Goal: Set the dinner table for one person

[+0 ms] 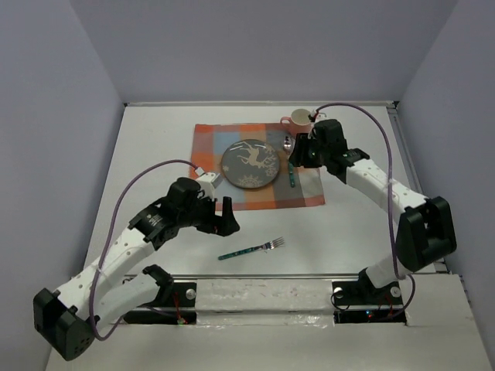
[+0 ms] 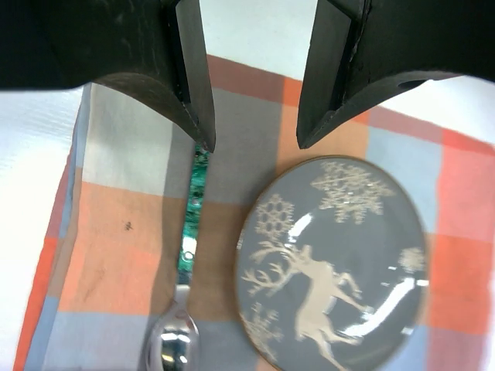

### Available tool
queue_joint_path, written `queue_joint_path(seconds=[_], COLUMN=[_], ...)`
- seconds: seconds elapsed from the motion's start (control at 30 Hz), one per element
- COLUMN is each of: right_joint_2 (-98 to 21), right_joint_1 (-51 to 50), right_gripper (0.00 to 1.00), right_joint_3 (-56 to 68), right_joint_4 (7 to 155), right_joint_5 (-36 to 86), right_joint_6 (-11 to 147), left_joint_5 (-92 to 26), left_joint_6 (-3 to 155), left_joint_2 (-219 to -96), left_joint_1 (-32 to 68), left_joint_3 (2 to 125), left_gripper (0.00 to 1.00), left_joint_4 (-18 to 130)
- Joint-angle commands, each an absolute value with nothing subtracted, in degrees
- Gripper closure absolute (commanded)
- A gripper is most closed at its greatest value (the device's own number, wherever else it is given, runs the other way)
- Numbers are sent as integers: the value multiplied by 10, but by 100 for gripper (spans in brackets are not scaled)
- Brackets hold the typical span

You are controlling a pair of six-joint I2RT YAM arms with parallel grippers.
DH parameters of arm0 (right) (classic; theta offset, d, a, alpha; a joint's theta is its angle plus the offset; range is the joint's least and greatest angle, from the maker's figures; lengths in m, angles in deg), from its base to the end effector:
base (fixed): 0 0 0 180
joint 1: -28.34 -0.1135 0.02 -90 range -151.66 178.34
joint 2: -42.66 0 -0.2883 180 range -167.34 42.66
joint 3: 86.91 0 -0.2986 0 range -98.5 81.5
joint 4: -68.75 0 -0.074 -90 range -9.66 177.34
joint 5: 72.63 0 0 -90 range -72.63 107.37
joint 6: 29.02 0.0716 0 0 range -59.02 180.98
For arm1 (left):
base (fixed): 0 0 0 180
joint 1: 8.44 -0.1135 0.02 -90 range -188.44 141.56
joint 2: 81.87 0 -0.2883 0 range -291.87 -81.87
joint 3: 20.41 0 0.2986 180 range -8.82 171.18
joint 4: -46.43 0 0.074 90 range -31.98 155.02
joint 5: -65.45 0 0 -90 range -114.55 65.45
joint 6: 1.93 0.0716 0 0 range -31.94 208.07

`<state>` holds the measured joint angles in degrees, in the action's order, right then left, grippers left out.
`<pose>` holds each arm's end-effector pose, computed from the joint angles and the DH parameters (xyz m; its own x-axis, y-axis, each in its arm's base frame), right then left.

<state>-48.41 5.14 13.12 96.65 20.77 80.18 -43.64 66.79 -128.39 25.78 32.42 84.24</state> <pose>0.3949 0.1739 0.2527 -0.6895 0.0616 -0.7216 -0.2212 0.9309 0.2908 0.1846 -0.1539 0.2815 -0.6791 0.0471 -0.7325 0.5533 0.6886 -0.4687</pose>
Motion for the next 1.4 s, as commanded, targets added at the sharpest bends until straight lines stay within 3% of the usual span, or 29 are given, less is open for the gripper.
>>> queue_joint_path(seconds=[0.0, 0.2, 0.4, 0.6, 1.0, 1.17, 1.23, 1.27, 1.33, 1.37], right_joint_2=[-403, -319, -264, -242, -225, -213, -201, -190, -179, -166], right_joint_1=[55, 55, 55, 55, 55, 55, 55, 55, 55, 55], right_gripper=[48, 48, 48, 49, 50, 51, 52, 52, 52, 52], right_joint_3=[184, 236, 262, 280, 287, 289, 289, 290, 291, 291], right_joint_4=[918, 909, 897, 883, 871, 872, 872, 872, 872, 872], right_joint_5=[251, 270, 289, 321, 313, 302, 293, 291, 281, 275], right_joint_6=[808, 809, 815, 816, 819, 822, 827, 828, 832, 834], left_joint_5=[-391, -322, -273, -138, -221, -239, -241, -243, -243, -243], left_joint_6=[673, 666, 643, 659, 653, 642, 639, 637, 635, 635], left_joint_2=[-1342, -1498, -1604, -1653, -1702, -1710, -1708, -1701, -1694, -1686], left_joint_1=[342, 500, 537, 571, 577, 577, 577, 577, 577, 577], left_joint_3=[322, 372, 384, 436, 387, 349, 333, 325, 319, 315], left_gripper=[1, 1, 1, 1, 6, 27, 40, 55, 67, 81], left_joint_4=[874, 868, 836, 851, 796, 768, 762, 760, 756, 755])
